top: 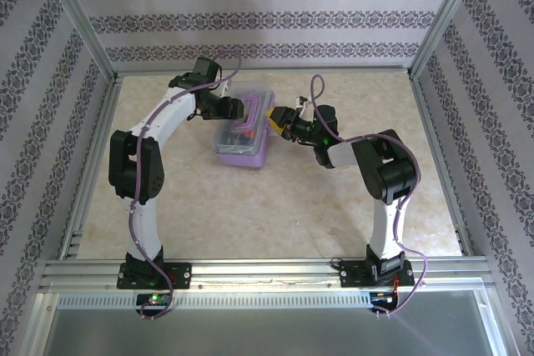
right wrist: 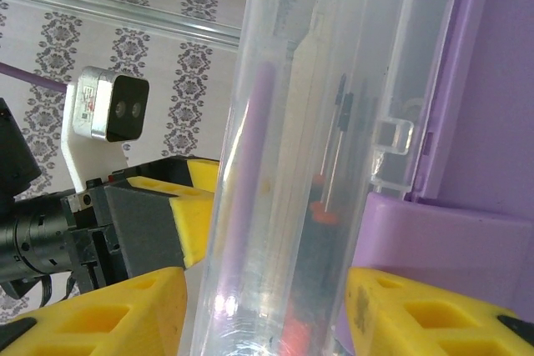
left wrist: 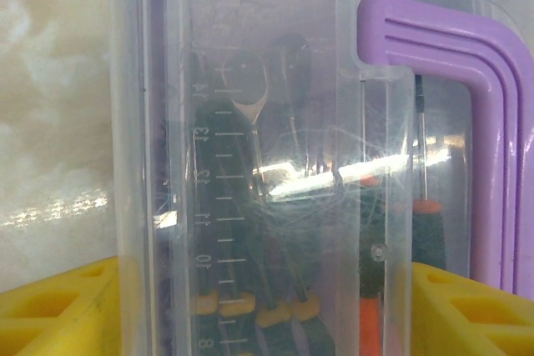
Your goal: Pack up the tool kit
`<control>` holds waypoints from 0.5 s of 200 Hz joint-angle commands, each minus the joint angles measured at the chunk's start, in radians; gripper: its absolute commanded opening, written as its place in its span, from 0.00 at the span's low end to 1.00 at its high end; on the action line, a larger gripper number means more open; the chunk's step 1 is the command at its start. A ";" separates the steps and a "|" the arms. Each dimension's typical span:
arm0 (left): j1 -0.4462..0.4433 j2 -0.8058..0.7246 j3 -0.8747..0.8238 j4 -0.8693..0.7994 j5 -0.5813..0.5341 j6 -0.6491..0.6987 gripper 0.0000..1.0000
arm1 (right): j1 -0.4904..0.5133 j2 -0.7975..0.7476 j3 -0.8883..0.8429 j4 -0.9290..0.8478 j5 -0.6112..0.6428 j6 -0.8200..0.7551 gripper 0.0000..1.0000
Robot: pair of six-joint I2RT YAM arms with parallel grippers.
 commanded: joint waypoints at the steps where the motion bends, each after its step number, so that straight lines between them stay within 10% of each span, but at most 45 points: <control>1: 0.003 0.127 -0.058 -0.080 -0.081 -0.022 0.48 | 0.001 0.032 0.009 0.004 -0.019 0.007 0.55; 100: -0.043 0.151 -0.048 -0.101 -0.114 -0.008 0.47 | 0.001 0.067 0.057 -0.009 -0.022 0.042 0.53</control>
